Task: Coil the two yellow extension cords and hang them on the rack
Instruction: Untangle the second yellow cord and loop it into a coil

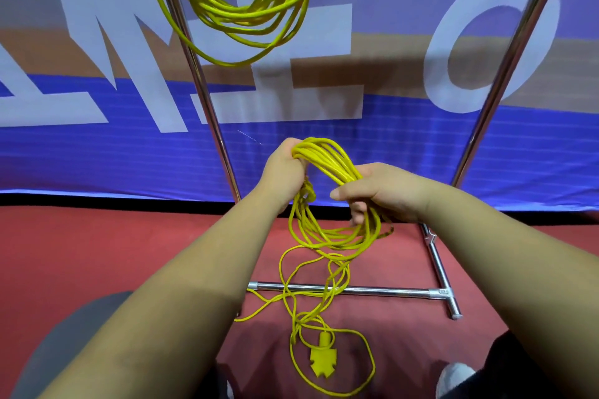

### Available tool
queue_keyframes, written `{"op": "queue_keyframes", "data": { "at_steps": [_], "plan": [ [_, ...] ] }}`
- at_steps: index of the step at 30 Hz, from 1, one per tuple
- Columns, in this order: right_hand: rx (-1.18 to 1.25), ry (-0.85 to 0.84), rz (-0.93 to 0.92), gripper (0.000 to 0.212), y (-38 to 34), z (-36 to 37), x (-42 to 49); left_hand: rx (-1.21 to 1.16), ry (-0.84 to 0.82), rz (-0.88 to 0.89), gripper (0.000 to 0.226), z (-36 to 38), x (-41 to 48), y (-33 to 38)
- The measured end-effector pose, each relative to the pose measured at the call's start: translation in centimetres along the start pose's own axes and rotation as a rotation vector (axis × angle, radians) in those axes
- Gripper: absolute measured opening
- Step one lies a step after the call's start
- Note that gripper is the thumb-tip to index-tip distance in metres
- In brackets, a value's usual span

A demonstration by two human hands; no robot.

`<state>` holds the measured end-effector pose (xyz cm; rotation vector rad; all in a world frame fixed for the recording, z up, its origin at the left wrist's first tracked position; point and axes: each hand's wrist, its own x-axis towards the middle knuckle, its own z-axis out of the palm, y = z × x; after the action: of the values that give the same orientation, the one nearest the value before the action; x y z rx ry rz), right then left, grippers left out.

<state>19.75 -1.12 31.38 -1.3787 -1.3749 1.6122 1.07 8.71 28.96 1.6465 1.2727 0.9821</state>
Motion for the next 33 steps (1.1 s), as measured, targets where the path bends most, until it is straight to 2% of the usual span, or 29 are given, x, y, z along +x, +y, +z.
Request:
{"op": "queue_keyframes", "data": {
  "at_steps": [3,5,6,9,12,13,15,17,21,27,30,33],
  "plan": [
    [-0.053,0.152,-0.086,0.029,0.4,0.4,0.5,0.038,-0.008,-0.008,0.011,0.3,0.2,-1.2],
    [-0.084,0.238,-0.121,0.020,0.4,0.4,0.7,0.110,-0.074,-0.002,0.008,0.7,0.4,-2.3],
    [-0.107,0.268,-0.128,0.015,0.5,0.2,0.8,0.152,-0.124,-0.001,0.014,0.9,0.5,-2.9],
    [-0.184,0.331,-0.068,0.012,0.9,-0.4,1.1,0.238,-0.337,-0.087,0.048,1.1,0.4,-5.3],
    [-0.274,0.386,0.027,0.013,1.9,-1.2,1.2,0.487,-0.571,-0.288,0.089,1.5,-0.8,-8.7],
    [-0.300,0.395,0.050,0.012,2.2,-1.5,1.2,0.578,-0.664,-0.342,0.088,1.9,-1.4,-10.1],
    [-0.327,0.406,0.085,0.012,2.7,-2.2,1.0,0.744,-0.848,-0.405,0.068,3.6,-3.3,-13.0],
    [-0.330,0.419,0.107,0.015,3.3,-3.1,0.8,0.836,-0.957,-0.401,0.069,5.8,-6.5,-15.6],
    [-0.318,0.419,0.140,0.019,3.9,-4.3,0.6,0.931,-0.991,-0.338,0.080,10.1,-12.5,-20.9],
    [-0.405,0.403,0.168,0.016,5.2,-4.7,0.9,1.035,-0.968,-0.230,0.050,12.6,-16.0,-23.8],
    [-0.512,0.384,0.182,0.020,5.7,-4.4,1.1,1.169,-0.954,-0.274,0.043,12.0,-15.5,-26.8],
    [-0.539,0.361,0.206,0.021,6.0,-4.1,1.3,1.096,-0.883,-0.346,0.032,10.8,-14.7,-28.1]
  ]
}}
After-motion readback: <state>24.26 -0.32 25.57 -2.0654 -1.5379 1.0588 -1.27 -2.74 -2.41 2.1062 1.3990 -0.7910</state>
